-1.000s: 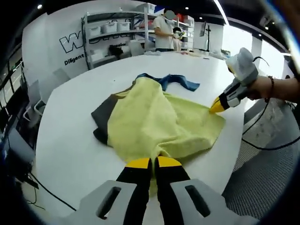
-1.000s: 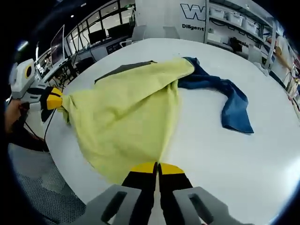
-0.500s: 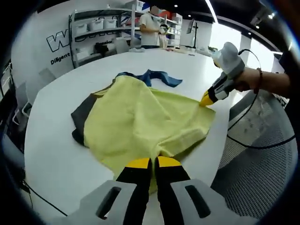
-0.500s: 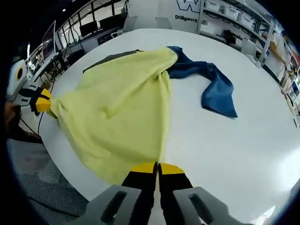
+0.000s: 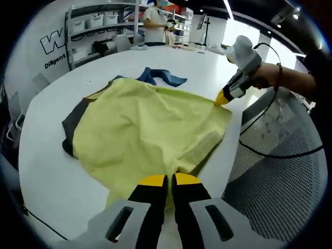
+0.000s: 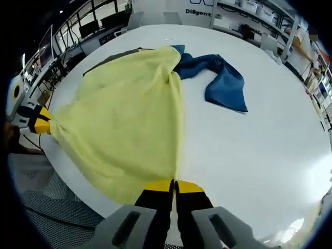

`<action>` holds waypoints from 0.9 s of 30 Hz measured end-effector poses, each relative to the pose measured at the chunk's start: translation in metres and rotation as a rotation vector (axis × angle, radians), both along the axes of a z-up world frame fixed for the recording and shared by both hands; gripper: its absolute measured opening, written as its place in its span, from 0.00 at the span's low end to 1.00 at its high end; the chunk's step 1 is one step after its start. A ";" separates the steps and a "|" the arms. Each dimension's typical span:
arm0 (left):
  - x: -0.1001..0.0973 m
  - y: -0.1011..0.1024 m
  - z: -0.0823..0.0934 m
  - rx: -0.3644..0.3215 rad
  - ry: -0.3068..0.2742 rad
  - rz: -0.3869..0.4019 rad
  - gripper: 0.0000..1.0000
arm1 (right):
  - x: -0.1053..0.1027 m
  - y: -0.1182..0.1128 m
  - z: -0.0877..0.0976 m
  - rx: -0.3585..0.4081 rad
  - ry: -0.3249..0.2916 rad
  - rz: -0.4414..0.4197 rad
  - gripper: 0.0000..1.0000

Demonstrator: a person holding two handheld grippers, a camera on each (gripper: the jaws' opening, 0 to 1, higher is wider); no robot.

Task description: Fold the garment on the visible template until the final outline fits inside the template.

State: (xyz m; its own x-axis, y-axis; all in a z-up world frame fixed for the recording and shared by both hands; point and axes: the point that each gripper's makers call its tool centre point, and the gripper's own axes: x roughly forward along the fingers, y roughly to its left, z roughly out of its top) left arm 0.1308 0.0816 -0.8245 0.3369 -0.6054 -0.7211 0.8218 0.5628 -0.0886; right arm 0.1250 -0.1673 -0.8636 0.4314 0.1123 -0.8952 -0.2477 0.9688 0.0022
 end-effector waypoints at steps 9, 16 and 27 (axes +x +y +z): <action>-0.013 -0.003 -0.003 -0.010 0.047 -0.011 0.05 | -0.011 -0.005 -0.005 -0.012 0.045 -0.011 0.00; -0.011 0.000 0.000 -0.026 0.006 0.006 0.09 | -0.013 -0.004 -0.006 0.014 0.050 -0.028 0.00; 0.039 0.028 0.038 -0.186 -0.071 0.271 0.45 | 0.021 0.004 0.024 0.153 -0.136 -0.115 0.35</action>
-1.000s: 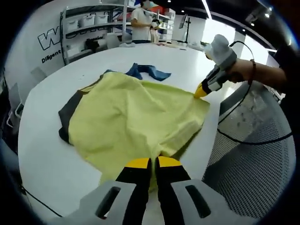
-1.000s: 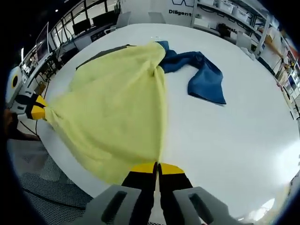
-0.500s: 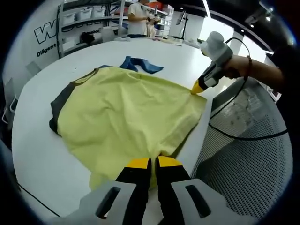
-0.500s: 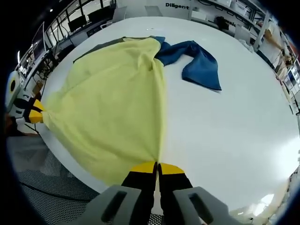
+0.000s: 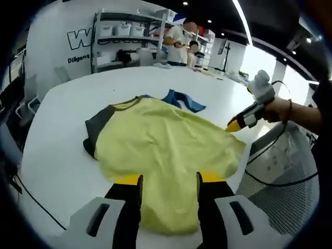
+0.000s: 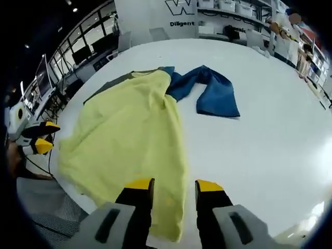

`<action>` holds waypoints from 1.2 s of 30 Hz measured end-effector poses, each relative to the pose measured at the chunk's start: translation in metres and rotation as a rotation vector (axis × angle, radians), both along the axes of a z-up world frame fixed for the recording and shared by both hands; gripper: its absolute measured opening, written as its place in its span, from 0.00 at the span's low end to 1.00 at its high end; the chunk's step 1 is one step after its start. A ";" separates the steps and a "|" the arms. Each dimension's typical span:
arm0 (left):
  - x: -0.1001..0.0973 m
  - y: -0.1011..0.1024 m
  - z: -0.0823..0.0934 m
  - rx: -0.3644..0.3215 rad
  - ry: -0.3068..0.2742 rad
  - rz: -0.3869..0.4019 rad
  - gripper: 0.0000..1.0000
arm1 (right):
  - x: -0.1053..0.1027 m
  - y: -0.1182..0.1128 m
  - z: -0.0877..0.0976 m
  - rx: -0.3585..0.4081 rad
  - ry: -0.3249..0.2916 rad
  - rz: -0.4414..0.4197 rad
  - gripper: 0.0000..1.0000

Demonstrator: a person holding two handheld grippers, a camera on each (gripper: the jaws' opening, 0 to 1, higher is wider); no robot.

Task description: Fold the garment on the visible template until the final outline fits inside the template.

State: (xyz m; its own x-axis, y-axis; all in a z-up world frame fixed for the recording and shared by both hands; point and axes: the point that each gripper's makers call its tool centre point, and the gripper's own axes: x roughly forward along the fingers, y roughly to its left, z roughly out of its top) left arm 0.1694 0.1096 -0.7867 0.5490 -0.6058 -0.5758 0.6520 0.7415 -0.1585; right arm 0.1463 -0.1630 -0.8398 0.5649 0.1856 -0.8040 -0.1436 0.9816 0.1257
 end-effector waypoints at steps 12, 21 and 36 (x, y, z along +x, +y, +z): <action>0.068 0.052 0.001 -0.070 0.012 0.259 0.53 | 0.043 0.013 0.028 0.102 -0.136 0.017 0.65; 0.113 0.070 -0.025 -0.067 0.048 0.326 0.42 | 0.070 0.013 0.042 0.143 -0.185 -0.010 0.63; 0.170 0.077 -0.050 -0.162 0.115 0.509 0.28 | 0.097 0.020 0.050 0.177 -0.251 0.013 0.71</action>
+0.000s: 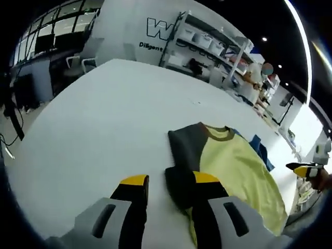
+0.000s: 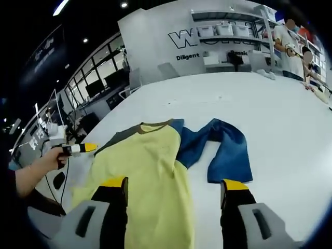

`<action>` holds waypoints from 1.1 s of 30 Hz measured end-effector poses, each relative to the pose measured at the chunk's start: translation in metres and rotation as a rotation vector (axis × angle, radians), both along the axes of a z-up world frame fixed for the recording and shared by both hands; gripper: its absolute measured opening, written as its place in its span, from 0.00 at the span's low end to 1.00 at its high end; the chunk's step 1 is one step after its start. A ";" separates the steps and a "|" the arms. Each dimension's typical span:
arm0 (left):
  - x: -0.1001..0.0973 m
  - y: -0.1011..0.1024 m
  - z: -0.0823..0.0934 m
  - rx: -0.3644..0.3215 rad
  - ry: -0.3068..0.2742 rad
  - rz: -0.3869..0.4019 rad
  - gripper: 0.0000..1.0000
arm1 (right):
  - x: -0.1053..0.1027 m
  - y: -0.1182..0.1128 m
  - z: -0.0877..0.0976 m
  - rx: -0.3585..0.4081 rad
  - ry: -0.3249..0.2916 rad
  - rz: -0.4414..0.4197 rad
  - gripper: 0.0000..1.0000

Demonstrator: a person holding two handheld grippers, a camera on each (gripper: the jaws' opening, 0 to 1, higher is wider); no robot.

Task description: Fold the garment on the visible template until the final outline fits inside the template.

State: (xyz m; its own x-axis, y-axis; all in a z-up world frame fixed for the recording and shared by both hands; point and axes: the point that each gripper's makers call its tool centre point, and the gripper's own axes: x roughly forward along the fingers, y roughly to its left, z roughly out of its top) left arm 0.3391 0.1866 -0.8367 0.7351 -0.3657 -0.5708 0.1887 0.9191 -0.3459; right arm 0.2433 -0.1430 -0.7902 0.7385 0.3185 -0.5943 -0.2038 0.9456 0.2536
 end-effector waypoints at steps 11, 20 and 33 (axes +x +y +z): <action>0.001 -0.011 -0.020 -0.062 0.081 -0.009 0.05 | 0.001 0.007 0.004 0.005 -0.018 0.071 0.82; 0.008 -0.008 0.003 -0.079 0.007 0.016 0.02 | -0.006 0.010 0.004 -0.004 -0.013 0.108 0.86; 0.005 -0.041 0.075 -0.058 -0.229 -0.032 0.02 | -0.012 0.007 0.005 -0.012 -0.010 0.103 0.84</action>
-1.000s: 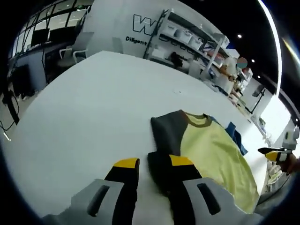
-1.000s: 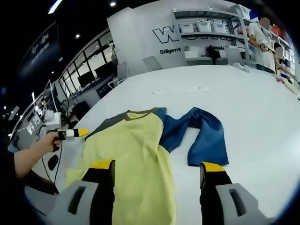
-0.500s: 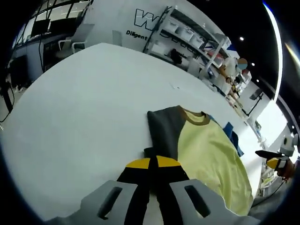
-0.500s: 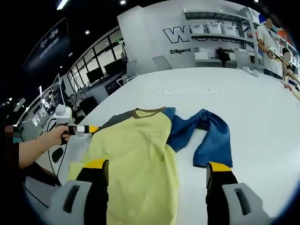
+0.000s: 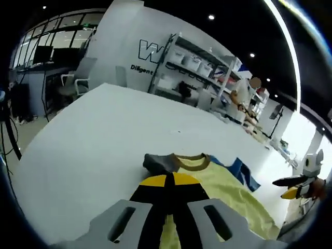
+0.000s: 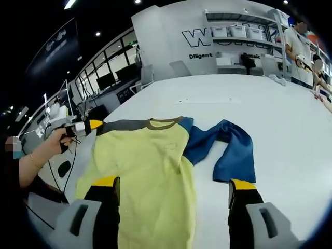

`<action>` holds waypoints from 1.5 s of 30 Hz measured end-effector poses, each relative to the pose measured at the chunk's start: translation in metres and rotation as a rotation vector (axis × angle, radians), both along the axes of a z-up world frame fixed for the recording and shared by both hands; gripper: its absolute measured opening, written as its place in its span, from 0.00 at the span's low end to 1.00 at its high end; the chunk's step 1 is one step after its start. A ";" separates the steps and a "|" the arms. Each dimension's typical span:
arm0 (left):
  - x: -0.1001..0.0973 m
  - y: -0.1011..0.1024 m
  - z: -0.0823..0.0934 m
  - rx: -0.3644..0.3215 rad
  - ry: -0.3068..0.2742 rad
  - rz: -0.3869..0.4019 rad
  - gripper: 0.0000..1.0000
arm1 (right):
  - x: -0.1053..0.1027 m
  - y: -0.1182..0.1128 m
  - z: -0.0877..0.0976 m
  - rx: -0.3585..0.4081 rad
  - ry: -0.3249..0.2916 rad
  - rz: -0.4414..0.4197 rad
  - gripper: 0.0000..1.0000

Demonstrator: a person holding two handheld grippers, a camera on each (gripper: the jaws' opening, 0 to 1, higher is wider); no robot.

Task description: Fold the garment on the visible template until the final outline fits inside the template.

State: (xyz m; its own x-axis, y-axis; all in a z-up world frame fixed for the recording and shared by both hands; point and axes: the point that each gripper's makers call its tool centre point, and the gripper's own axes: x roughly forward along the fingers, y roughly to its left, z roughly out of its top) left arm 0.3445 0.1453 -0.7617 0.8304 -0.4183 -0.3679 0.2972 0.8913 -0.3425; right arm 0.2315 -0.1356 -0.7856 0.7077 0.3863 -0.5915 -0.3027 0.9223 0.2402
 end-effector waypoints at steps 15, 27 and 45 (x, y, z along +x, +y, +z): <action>-0.034 -0.109 -0.030 0.129 0.009 -0.301 0.02 | 0.001 0.003 -0.002 0.009 0.008 -0.004 0.83; -0.057 -0.140 -0.076 0.269 0.073 -0.410 0.03 | -0.001 -0.001 -0.009 0.005 0.022 -0.016 0.82; -0.072 -0.143 -0.043 0.216 -0.024 -0.405 0.28 | -0.001 -0.004 -0.010 0.003 0.024 -0.018 0.82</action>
State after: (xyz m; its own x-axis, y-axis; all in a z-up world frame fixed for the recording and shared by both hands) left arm 0.2727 0.0023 -0.8046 0.6252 -0.6266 -0.4653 0.6419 0.7520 -0.1503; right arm 0.2306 -0.1393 -0.7956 0.7002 0.3752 -0.6075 -0.2800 0.9269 0.2498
